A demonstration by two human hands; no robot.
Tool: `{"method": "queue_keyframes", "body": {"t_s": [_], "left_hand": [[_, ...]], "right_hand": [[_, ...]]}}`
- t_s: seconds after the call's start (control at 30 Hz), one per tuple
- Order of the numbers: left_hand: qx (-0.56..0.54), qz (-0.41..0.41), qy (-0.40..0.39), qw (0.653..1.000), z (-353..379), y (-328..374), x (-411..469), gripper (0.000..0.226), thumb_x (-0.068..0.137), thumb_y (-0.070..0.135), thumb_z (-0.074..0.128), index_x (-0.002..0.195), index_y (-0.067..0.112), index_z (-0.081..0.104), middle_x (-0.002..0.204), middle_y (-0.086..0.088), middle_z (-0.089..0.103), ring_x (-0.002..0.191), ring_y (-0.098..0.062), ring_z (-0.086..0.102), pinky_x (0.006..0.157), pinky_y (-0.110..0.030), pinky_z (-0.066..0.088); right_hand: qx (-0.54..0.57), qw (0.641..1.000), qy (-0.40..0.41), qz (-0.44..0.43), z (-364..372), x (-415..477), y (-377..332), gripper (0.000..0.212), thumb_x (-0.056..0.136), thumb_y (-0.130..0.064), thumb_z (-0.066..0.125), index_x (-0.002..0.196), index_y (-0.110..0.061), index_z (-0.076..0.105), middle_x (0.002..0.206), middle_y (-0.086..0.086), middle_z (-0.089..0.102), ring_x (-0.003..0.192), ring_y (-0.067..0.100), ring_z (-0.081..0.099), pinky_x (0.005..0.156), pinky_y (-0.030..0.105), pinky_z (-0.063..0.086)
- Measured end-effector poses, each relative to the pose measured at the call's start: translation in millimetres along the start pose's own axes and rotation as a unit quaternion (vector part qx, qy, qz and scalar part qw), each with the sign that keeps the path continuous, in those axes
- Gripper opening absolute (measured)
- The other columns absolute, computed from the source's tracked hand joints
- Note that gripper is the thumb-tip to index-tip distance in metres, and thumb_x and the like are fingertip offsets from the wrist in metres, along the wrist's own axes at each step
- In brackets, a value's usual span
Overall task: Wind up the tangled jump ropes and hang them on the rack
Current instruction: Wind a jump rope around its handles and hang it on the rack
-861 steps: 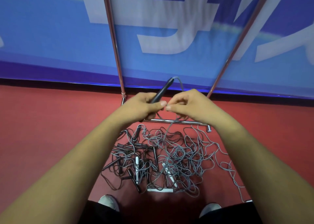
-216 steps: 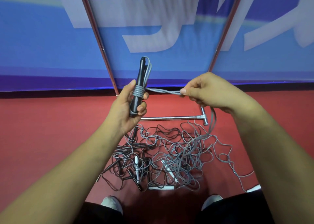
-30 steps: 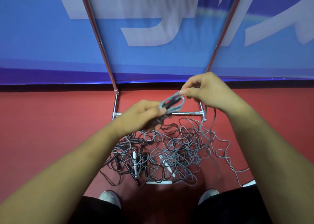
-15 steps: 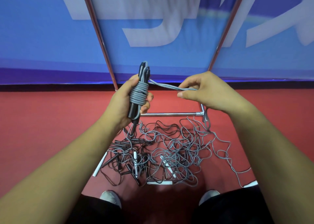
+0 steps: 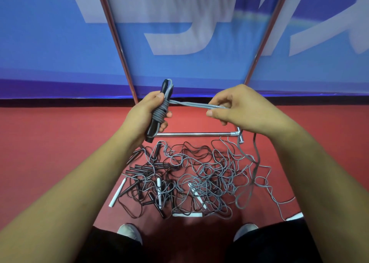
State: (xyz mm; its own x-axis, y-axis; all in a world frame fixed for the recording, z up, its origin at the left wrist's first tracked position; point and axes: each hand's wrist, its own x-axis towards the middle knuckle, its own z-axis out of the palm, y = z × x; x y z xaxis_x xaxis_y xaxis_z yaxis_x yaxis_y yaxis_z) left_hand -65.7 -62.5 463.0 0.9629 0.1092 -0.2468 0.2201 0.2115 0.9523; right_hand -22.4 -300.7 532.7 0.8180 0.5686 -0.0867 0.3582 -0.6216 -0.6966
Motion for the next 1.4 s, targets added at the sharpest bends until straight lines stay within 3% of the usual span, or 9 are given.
{"method": "queue_keyframes", "body": {"t_s": [0.2,0.43,0.63,0.77,0.83,0.9,1.07,1.2,1.4], "left_hand": [[0.264,0.013,-0.006,0.964,-1.1,-12.0,3.6,0.008,0.099,0.031,0.06,0.099,0.023,0.06,0.076,-0.005,0.07,0.053,-0.021,0.053,0.058,-0.033,0.041],[0.606,0.069,-0.103,0.785,6.5,-13.2,-3.5,0.03,0.095,0.052,0.055,0.124,0.041,0.055,0.096,0.003,0.067,0.093,-0.025,0.062,0.084,-0.042,0.053],[0.622,0.133,-0.165,0.754,28.8,-6.4,-22.5,0.04,0.083,0.07,0.06,0.121,0.056,0.055,0.054,0.007,0.05,0.057,-0.005,0.05,0.058,-0.028,0.041],[0.574,0.156,-0.197,0.779,30.6,-8.2,-22.9,0.027,0.084,0.068,0.062,0.109,0.058,0.062,0.049,0.001,0.044,0.049,-0.008,0.044,0.052,-0.027,0.031],[0.505,0.154,-0.227,0.818,28.0,-7.2,-23.3,0.007,0.088,0.056,0.066,0.093,0.06,0.063,0.052,0.006,0.049,0.048,-0.007,0.042,0.051,-0.023,0.032],[0.409,0.137,-0.257,0.865,26.8,-7.3,-25.9,0.014,0.091,0.043,0.07,0.086,0.055,0.065,0.057,0.01,0.053,0.051,-0.009,0.045,0.052,-0.025,0.038],[0.199,0.082,-0.261,0.941,29.4,-10.2,-32.6,0.007,0.093,0.032,0.064,0.087,0.03,0.067,0.065,-0.01,0.063,0.051,-0.023,0.054,0.049,-0.028,0.045],[0.087,0.098,-0.203,0.97,27.3,-6.1,-28.1,0.03,0.092,0.037,0.055,0.097,0.008,0.056,0.059,-0.014,0.058,0.042,-0.022,0.049,0.046,-0.025,0.043],[-0.053,0.114,-0.141,0.982,29.2,-2.9,-20.3,0.024,0.102,0.03,0.037,0.123,0.021,0.043,0.057,-0.022,0.055,0.037,-0.022,0.045,0.042,-0.025,0.036]], "right_hand": [[-0.026,0.999,0.027,-0.034,7.1,-0.1,-12.2,0.013,0.09,-0.021,0.068,0.079,-0.017,0.074,0.056,-0.002,0.063,0.044,0.001,0.048,0.046,0.013,0.035],[-0.036,0.998,0.039,-0.041,15.0,3.4,-13.3,0.013,0.089,-0.019,0.067,0.08,-0.018,0.076,0.056,-0.005,0.062,0.049,-0.002,0.053,0.052,0.013,0.037],[0.002,0.996,0.085,-0.026,12.9,7.5,-7.8,0.012,0.09,-0.02,0.069,0.083,-0.013,0.075,0.06,0.003,0.065,0.044,-0.002,0.051,0.048,0.01,0.036],[0.024,0.996,0.087,-0.007,13.9,9.1,-1.9,0.011,0.089,-0.021,0.071,0.083,-0.013,0.075,0.062,0.004,0.067,0.042,0.0,0.049,0.045,0.011,0.034],[0.036,0.995,0.095,0.006,13.0,11.1,3.5,0.012,0.088,-0.024,0.073,0.081,-0.015,0.075,0.062,0.002,0.068,0.041,0.001,0.046,0.044,0.013,0.032],[0.051,0.993,0.103,0.017,11.8,14.1,9.8,0.014,0.086,-0.027,0.075,0.079,-0.015,0.075,0.062,0.001,0.067,0.043,0.002,0.044,0.045,0.016,0.032],[0.051,0.994,0.091,0.035,13.1,19.9,24.3,0.024,0.084,-0.033,0.077,0.078,-0.01,0.075,0.057,-0.004,0.063,0.05,0.004,0.045,0.051,0.019,0.035],[0.085,0.993,0.07,0.042,11.4,19.8,27.9,0.022,0.086,-0.034,0.076,0.078,-0.013,0.074,0.052,-0.007,0.061,0.048,0.007,0.042,0.05,0.025,0.033],[0.125,0.991,0.032,0.034,12.1,14.7,23.7,0.02,0.088,-0.031,0.074,0.081,-0.012,0.073,0.053,0.002,0.06,0.048,0.017,0.04,0.05,0.027,0.031]]}}
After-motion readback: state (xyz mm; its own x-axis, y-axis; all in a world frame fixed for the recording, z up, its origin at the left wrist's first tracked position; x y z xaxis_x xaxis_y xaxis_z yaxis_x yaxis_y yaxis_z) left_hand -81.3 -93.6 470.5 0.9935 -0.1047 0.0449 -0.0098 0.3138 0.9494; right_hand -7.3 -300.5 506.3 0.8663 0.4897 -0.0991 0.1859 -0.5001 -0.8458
